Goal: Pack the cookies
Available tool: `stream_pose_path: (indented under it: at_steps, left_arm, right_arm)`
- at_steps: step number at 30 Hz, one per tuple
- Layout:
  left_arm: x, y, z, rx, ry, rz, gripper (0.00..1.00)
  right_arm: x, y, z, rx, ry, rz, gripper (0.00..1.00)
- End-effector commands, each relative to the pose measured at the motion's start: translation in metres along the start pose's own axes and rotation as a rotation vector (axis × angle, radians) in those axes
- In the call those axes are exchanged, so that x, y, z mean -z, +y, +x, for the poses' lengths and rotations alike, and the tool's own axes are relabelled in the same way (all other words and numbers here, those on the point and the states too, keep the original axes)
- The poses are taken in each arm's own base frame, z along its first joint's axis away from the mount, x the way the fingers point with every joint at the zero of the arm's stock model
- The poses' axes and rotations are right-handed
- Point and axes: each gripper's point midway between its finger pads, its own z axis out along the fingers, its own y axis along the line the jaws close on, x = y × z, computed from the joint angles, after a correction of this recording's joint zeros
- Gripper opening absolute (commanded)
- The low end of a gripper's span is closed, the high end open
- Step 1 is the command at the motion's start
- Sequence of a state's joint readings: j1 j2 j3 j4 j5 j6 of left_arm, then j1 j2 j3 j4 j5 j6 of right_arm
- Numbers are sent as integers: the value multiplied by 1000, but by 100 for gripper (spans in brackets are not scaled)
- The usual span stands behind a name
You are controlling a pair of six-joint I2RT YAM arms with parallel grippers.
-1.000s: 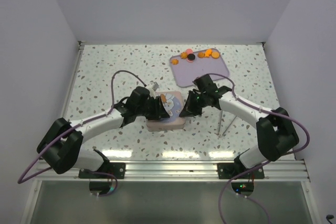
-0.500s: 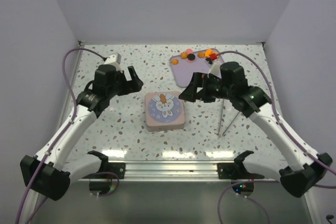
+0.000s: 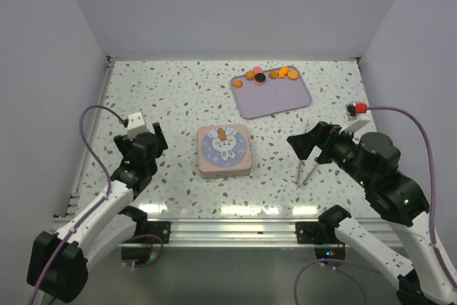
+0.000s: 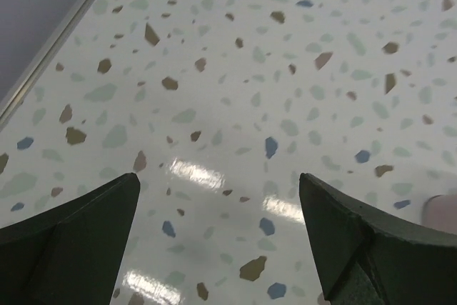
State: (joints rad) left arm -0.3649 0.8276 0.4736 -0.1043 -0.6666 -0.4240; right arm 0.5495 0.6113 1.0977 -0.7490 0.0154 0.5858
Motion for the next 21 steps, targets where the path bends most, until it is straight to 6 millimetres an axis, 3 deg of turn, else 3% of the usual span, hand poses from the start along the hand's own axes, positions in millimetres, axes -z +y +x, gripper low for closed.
stream_pose_path:
  at_steps: [1, 2, 3, 4, 5, 6, 7, 9, 10, 11, 13, 14, 16, 19, 21]
  left_arm:
    - [-9, 28, -22, 32, -224, -146, 100]
    - [-13, 34, 3, -18, -207, -140, 100]
    - [-15, 35, 8, -74, -218, -126, 100]
    - [-16, 30, 0, -46, -282, -93, 100]
    - [-22, 30, 24, -110, -242, -64, 100]
    - [-25, 36, 27, -133, -241, -85, 100]
    - [-28, 38, 22, -113, -270, -95, 100]
    - [-43, 38, 30, -181, -198, -96, 100]
    - [-45, 32, 14, -150, -266, -81, 100]
    - [-50, 25, 18, -172, -257, -47, 100]
    - [-61, 24, -1, -147, -307, -36, 100]
    - [-69, 19, 5, -161, -286, -10, 100]
    - [-79, 19, -9, -141, -315, -16, 100]
    - [-93, 3, -10, -174, -298, 80, 100]
    - [-92, -4, 1, -177, -312, 151, 100]
  right_arm:
    - [4, -26, 0, -4, -47, 120, 99]
    - [10, -28, -1, 1, -63, 119, 99]
    - [11, -30, -2, 4, -69, 129, 99]
    - [15, -33, -1, 7, -65, 145, 99]
    - [17, -35, -1, 7, -65, 156, 99]
    - [17, -37, 0, 9, -60, 170, 99]
    - [21, -38, 0, 12, -50, 178, 99]
    - [22, -39, 1, 19, -38, 186, 99]
    - [24, -39, 1, 19, -32, 188, 99]
    - [24, -39, 2, 26, -25, 189, 99]
    - [21, -37, 2, 30, -11, 187, 99]
    - [20, -37, 1, 37, -9, 186, 99]
    - [15, -35, 0, 40, 5, 187, 99]
    - [8, -31, 1, 47, 31, 182, 99]
    - [5, -30, 1, 44, 37, 180, 99]
